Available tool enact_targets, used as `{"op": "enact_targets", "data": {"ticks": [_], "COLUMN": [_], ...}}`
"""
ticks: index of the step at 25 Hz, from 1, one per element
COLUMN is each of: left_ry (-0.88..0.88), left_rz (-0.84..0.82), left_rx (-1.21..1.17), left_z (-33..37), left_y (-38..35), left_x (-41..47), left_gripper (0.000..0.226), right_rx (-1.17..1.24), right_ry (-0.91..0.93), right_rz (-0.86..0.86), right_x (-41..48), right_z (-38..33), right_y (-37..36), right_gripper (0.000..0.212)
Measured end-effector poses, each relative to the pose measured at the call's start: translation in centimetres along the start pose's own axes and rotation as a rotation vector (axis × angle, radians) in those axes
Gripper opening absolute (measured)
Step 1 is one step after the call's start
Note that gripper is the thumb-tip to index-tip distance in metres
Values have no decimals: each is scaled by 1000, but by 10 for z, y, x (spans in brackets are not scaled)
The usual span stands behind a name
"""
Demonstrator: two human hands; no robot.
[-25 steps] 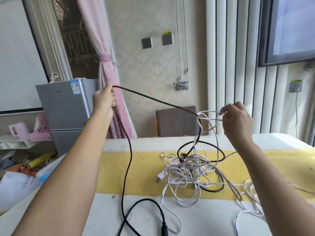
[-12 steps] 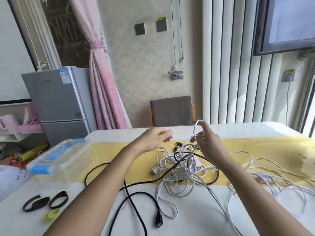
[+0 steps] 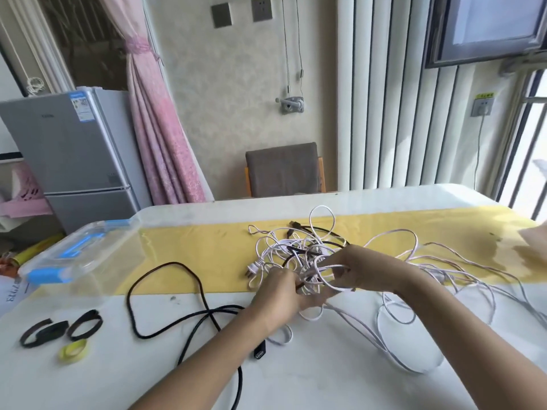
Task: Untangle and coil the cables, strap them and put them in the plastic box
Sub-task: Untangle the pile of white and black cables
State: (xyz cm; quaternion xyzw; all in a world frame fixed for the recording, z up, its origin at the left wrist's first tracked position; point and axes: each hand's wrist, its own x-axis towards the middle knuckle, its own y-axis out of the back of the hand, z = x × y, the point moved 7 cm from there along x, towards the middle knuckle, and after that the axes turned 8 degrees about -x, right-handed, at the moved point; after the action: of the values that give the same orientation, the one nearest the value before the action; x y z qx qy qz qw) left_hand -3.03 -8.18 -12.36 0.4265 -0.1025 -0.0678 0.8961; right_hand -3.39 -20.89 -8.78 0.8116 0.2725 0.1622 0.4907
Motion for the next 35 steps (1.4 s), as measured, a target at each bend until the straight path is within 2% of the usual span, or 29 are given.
{"op": "enact_targets", "data": {"ticks": [3, 6, 9, 12, 14, 16, 18, 19, 22, 24, 25, 27, 29, 31, 33, 35], "left_ry": [30, -12, -73, -247, -349, -419, -438, -419, -269, -57, 79, 367, 513, 450, 278, 58], "left_rz": [-19, 26, 60, 58, 170, 333, 478, 530, 623, 560, 452, 103, -208, -289, -134, 5], "left_rx": [118, 6, -249, -608, -776, -906, -992, -1013, -960, -811, -688, -351, -14, 213, 172, 27], "left_z": [-3, 6, 28, 62, 74, 69, 46, 29, -28, -68, -84, -113, -130, -120, -90, -46], "left_y": [-3, 11, 47, 93, 138, 187, 222, 231, 226, 202, 188, 154, 131, 116, 99, 75], "left_x": [-6, -17, -11, -5, -5, -4, -3, -3, 2, 9, 12, 11, 3, 6, 18, 23], "left_gripper": [52, 54, 55, 55, 54, 52, 51, 50, 53, 57, 54, 41, 29, 15, 21, 17], "right_rx": [82, 231, 129, 117, 283, 429, 496, 525, 469, 411, 383, 366, 424, 374, 282, 332], "right_ry": [-83, -239, -445, -531, -524, -522, -508, -490, -497, -513, -503, -476, -465, -478, -462, -423], "right_rz": [194, 327, 385, 438, 573, 799, 993, 1064, 1176, 1068, 944, 632, 423, 362, 354, 384], "right_x": [12, 25, 43, 67, 76, 71, 59, 55, 49, 48, 49, 52, 49, 43, 35, 29], "right_z": [13, 40, 62, 68, 68, 76, 80, 79, 85, 89, 91, 94, 98, 99, 89, 73], "right_y": [0, 3, -1, 2, 28, 72, 123, 145, 178, 165, 149, 107, 70, 51, 43, 38], "right_gripper": [22, 29, 49, 45, 43, 39, 25, 19, 26, 25, 24, 21, 18, 14, 20, 25]}}
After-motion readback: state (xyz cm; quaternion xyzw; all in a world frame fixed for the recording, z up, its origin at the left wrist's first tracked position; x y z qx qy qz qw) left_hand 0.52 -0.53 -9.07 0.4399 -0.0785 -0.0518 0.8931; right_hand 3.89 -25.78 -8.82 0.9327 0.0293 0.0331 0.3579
